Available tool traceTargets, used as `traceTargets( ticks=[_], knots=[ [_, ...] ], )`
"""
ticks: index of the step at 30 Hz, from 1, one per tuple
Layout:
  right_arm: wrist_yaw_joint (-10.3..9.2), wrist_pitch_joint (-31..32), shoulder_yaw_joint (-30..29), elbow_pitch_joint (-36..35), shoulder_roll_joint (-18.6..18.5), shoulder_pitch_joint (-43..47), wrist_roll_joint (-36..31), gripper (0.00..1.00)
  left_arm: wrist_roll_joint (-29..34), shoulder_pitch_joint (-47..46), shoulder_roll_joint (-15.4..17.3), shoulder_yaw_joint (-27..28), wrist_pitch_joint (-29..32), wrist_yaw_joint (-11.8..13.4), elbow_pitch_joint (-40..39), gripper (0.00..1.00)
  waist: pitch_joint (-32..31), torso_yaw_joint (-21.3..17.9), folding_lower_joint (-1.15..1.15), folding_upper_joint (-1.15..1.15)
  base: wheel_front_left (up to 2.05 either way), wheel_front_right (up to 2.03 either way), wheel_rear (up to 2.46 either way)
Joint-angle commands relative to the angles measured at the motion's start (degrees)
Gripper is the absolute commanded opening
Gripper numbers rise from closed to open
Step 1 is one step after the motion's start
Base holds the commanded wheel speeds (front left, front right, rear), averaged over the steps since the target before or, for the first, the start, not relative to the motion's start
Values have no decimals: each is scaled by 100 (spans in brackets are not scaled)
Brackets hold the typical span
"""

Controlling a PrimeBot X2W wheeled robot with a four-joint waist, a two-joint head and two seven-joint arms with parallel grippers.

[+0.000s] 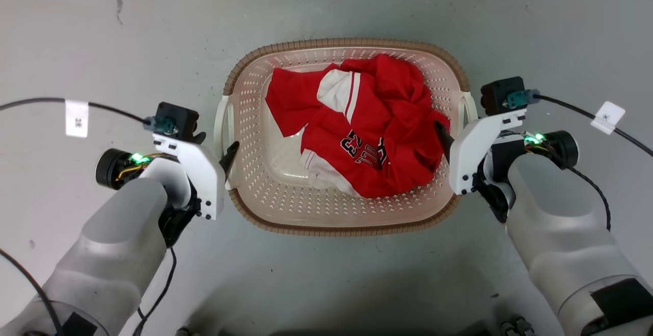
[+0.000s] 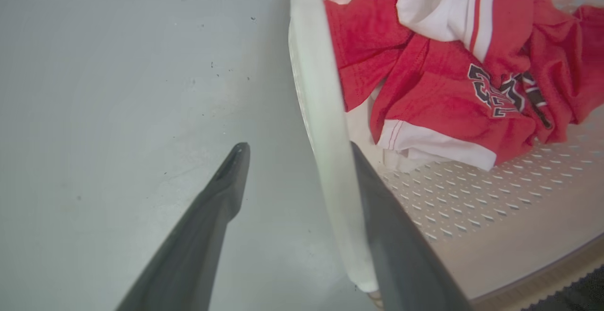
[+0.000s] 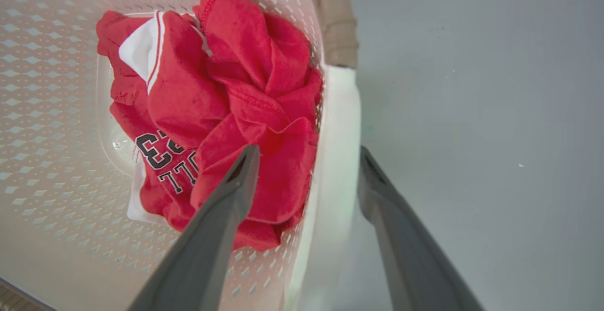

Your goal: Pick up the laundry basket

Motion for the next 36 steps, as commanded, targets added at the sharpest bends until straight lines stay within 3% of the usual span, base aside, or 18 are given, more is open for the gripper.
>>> traceTargets(
  ticks=[1,14,15,16,17,18,30,36],
  knots=[
    [-4,43,28,56,-6,-161,63,100,-95,-115,48,-144,113,5,4,100,61,-3,-1,0,0,0,0],
    [-4,-18,274,305,-3,-346,190,100,-722,-485,137,-988,35,9,175,100,257,41,-1,0,0,0,0],
    [-4,23,298,310,-3,-338,223,100,-785,-484,118,-1048,84,8,177,95,260,51,-1,0,0,0,0],
    [-4,31,328,308,-3,-332,248,49,-837,-495,118,-1099,99,8,180,44,264,59,-1,0,0,0,0],
    [-4,47,355,308,-3,-338,280,5,-928,-500,118,-1126,111,8,171,0,268,63,-1,0,0,0,0],
    [-4,59,387,315,-3,-349,285,0,-996,-506,119,-1163,131,9,157,0,271,66,-1,0,0,0,0],
    [5,74,565,403,-29,-331,349,0,-1465,-601,269,-1734,-2,5,-73,0,151,82,-1,0,0,0,0],
    [4,383,572,494,-23,-178,363,0,-1731,-569,293,-2036,-82,3,-214,0,-197,70,-1,0,0,0,0]
  ],
)
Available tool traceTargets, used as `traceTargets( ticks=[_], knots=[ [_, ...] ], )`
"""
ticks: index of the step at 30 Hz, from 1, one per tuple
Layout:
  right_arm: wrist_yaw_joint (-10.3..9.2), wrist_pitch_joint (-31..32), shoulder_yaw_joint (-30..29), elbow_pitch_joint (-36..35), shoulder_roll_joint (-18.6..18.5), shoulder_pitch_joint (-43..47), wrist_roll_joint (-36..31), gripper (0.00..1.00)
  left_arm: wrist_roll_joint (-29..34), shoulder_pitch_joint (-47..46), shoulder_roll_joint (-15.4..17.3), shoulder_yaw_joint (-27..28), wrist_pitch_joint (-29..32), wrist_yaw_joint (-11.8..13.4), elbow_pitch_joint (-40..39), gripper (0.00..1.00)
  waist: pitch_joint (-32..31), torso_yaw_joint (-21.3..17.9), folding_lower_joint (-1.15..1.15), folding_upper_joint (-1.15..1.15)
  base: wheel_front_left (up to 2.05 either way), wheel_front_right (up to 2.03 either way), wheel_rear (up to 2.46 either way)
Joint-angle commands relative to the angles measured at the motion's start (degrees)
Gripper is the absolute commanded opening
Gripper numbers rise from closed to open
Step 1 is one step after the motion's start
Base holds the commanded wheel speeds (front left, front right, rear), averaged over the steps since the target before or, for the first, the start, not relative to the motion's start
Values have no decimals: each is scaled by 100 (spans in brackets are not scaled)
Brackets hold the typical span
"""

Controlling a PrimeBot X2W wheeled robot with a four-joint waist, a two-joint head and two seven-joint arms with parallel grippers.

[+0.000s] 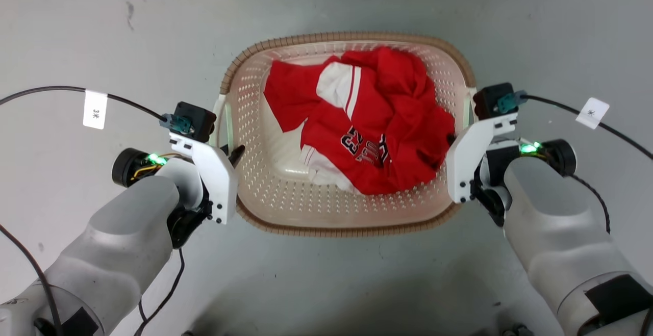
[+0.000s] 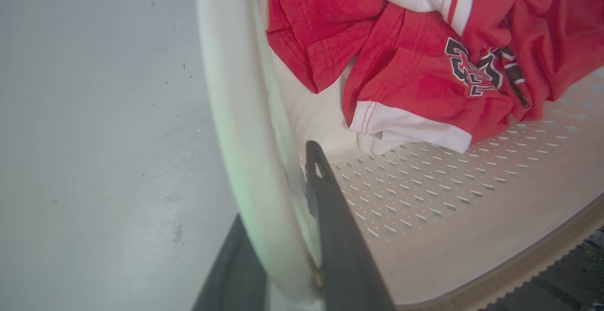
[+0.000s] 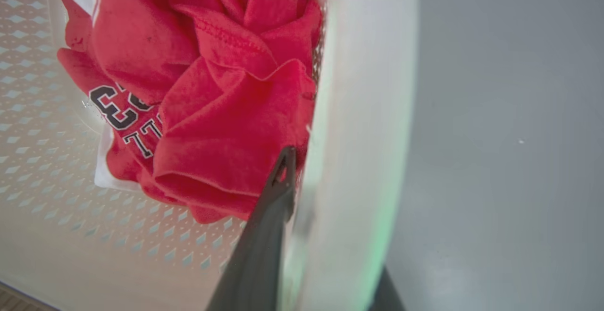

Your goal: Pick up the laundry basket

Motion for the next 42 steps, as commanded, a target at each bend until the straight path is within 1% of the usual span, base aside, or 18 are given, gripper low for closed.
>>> traceTargets(
  ticks=[1,3,7,11,16,19,24,28,33,37,42],
  knots=[
    [14,103,16,31,-49,77,-17,0,-28,13,67,-48,18,2,-32,0,-173,-12,0,0,0,0,0],
    [7,371,-3,60,-48,157,-16,0,-119,103,97,-161,137,-2,-178,0,-401,-26,0,0,0,0,0],
    [7,1021,-11,81,-38,315,79,0,-449,285,284,-312,760,-10,-686,0,-900,-63,0,0,0,0,0],
    [6,1632,86,93,-44,534,209,0,-768,486,504,-363,1266,-11,-1027,0,-1521,-99,0,0,0,0,0],
    [3,2281,302,84,-65,760,400,0,-994,709,757,-380,1870,-10,-1291,0,-2273,-158,0,0,0,0,0],
    [4,2780,514,-116,-64,1001,656,0,-1083,894,838,-393,2250,-10,-1441,0,-2692,-188,0,0,0,0,0],
    [5,3404,778,-325,-63,1196,1011,0,-1529,1086,964,-391,3000,-11,-1613,0,-3308,-253,0,0,0,0,0],
    [6,3759,958,-380,-59,1332,1189,0,-1736,1188,1011,-395,3418,-15,-1762,0,-3744,-271,0,0,0,0,0],
    [7,4061,1129,-533,-36,1444,1436,0,-2055,1285,993,-386,3740,-33,-1834,0,-4219,-281,0,0,0,0,0],
    [7,4234,1285,-558,-44,1521,1509,0,-1968,1405,1010,-391,4093,-32,-1764,0,-4528,-285,0,0,0,0,0],
    [8,4443,1368,-616,-40,1527,1686,0,-2008,1486,971,-390,4280,-32,-1761,0,-4766,-295,0,0,0,0,0]
  ],
)
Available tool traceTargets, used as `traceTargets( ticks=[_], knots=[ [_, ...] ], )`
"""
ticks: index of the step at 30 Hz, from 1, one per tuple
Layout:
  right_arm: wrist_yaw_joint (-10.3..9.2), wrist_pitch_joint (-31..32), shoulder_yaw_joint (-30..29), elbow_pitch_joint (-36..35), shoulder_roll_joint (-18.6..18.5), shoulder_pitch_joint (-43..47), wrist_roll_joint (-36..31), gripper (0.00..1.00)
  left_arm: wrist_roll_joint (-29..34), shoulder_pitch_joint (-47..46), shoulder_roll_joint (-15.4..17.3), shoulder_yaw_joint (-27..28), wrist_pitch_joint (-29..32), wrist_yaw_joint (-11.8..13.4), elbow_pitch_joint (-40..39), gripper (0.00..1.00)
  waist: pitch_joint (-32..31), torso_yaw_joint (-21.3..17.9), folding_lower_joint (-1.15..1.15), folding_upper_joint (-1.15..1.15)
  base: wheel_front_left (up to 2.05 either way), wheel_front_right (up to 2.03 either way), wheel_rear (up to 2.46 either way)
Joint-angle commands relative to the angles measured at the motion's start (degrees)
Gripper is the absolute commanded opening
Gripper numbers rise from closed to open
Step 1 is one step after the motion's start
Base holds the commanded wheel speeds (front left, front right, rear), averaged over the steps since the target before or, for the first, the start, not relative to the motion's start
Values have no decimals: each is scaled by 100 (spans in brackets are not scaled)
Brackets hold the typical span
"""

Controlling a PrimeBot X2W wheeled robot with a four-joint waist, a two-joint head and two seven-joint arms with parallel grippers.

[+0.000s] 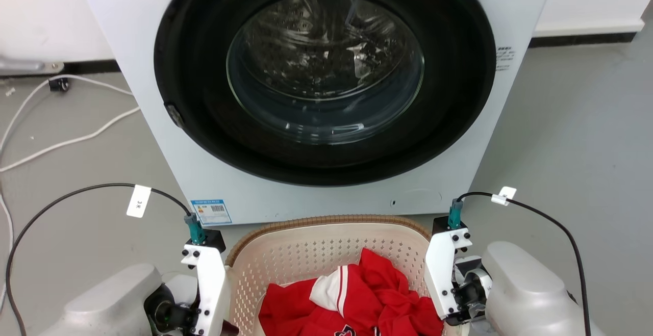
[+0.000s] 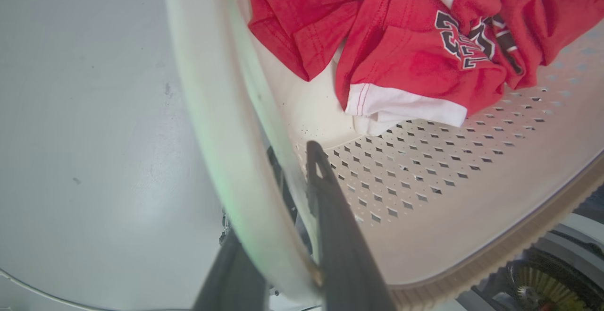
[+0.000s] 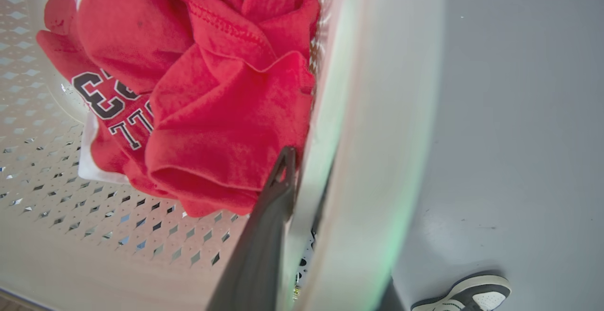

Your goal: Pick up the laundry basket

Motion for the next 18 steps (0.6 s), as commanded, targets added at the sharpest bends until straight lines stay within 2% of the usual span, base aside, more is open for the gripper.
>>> traceTargets(
  ticks=[1,18],
  knots=[
    [0,52,56,-42,-27,38,25,0,-14,90,-36,7,54,-75,-40,0,-124,-15,2,0,0,0,0],
    [1,277,319,5,-19,99,263,0,26,342,-114,1,492,-75,-19,0,-521,34,2,0,0,0,0]
  ],
)
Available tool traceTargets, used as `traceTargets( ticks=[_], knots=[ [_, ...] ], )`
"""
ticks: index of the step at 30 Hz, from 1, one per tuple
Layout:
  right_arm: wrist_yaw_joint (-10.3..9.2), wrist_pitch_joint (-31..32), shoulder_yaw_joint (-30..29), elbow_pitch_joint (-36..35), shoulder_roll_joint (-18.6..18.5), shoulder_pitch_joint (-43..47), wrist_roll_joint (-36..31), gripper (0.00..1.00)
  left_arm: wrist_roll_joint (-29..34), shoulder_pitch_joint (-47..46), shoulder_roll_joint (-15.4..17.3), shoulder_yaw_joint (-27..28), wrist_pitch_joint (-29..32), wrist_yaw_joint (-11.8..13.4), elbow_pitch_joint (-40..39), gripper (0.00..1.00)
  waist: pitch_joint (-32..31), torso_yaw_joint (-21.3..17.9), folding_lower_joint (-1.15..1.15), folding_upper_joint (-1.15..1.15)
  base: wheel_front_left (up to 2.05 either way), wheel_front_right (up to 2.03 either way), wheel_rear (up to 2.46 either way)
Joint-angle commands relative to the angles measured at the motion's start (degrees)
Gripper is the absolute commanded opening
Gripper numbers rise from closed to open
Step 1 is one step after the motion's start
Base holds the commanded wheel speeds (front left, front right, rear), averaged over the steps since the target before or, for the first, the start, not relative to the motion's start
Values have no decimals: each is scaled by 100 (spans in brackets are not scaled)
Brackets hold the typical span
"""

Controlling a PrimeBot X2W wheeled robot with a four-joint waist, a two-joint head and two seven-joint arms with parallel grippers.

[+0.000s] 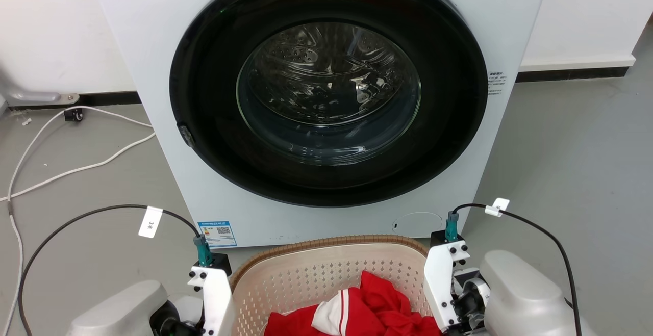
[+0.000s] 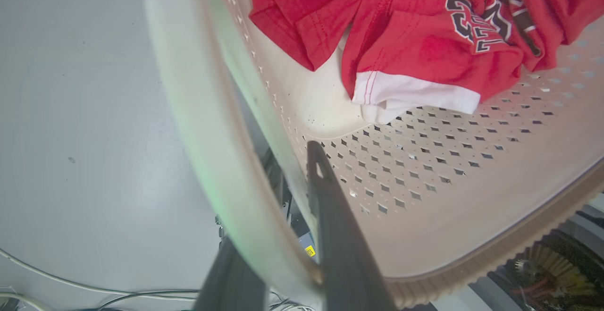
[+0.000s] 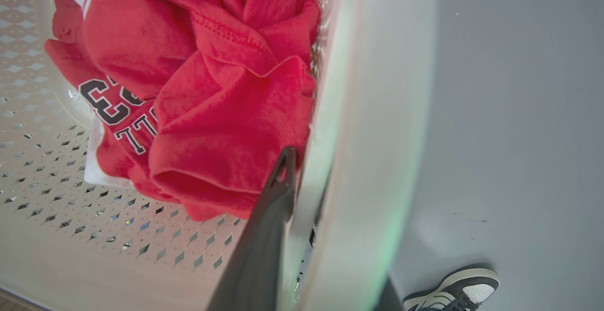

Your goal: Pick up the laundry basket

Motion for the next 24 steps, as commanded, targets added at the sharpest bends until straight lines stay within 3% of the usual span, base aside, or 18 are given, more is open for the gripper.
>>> traceTargets(
  ticks=[1,24],
  knots=[
    [2,13,53,-40,-7,20,16,0,34,49,-21,-7,26,-75,-54,0,-2,2,1,0,0,0,0],
    [8,56,249,-42,-5,-61,256,0,66,-62,-20,-7,34,-76,-85,0,12,-81,1,0,0,0,0]
  ],
)
